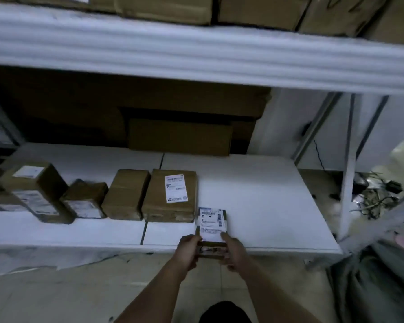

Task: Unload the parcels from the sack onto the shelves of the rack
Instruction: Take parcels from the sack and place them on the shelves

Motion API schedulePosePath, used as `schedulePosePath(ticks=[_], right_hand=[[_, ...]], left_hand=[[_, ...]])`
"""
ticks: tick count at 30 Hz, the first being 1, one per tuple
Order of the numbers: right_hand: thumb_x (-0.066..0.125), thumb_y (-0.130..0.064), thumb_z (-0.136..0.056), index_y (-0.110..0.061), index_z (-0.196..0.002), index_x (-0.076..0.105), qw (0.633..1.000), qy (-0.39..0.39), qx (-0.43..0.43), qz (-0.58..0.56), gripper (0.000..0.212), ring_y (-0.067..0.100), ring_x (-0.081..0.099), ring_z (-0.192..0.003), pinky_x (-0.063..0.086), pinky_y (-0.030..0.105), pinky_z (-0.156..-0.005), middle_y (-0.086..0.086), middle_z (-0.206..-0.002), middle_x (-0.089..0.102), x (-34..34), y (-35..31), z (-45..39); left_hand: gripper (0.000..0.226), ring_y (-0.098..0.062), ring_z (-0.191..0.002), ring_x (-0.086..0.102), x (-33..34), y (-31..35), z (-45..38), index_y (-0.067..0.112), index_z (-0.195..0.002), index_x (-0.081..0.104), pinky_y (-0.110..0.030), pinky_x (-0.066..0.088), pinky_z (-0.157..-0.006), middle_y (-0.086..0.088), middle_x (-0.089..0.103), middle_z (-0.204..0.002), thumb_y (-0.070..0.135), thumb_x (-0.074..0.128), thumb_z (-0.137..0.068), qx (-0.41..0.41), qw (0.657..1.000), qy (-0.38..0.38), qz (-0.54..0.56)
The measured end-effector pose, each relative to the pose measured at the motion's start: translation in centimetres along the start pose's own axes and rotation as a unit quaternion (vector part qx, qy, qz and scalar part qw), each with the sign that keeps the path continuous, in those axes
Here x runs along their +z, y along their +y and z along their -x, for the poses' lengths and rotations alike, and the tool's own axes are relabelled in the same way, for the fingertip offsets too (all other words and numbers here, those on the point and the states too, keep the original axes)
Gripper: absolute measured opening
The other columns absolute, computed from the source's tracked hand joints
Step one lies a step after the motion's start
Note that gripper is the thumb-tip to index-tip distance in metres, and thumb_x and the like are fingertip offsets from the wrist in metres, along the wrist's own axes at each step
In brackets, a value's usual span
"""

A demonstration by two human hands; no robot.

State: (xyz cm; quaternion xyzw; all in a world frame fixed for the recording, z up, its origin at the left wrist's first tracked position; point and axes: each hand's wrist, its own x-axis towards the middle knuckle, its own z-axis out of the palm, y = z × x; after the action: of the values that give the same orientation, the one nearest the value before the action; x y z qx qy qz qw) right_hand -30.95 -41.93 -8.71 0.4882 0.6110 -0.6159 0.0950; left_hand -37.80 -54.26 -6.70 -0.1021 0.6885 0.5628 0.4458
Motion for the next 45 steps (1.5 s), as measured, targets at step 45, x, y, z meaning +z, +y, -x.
schedulePosePath(ticks=[45], right_hand=[[0.050, -0.037, -0.098, -0.016, -0.138, 0.035, 0.975, 0.110, -0.115, -0.156, 0.048, 0.028, 0.061, -0.088, 0.048, 0.030, -0.061, 0.013, -0.118, 0.058, 4.0, -1.8, -14.1]], left_hand=[[0.050, -0.022, -0.100, 0.052, -2.2, -3.1, -11.7, 0.017, -0.142, 0.037, -0.023, 0.042, -0.065, -0.010, 0.051, -0.130, 0.015, 0.051, -0.094, 0.102, 0.994, 0.032, -0.004]])
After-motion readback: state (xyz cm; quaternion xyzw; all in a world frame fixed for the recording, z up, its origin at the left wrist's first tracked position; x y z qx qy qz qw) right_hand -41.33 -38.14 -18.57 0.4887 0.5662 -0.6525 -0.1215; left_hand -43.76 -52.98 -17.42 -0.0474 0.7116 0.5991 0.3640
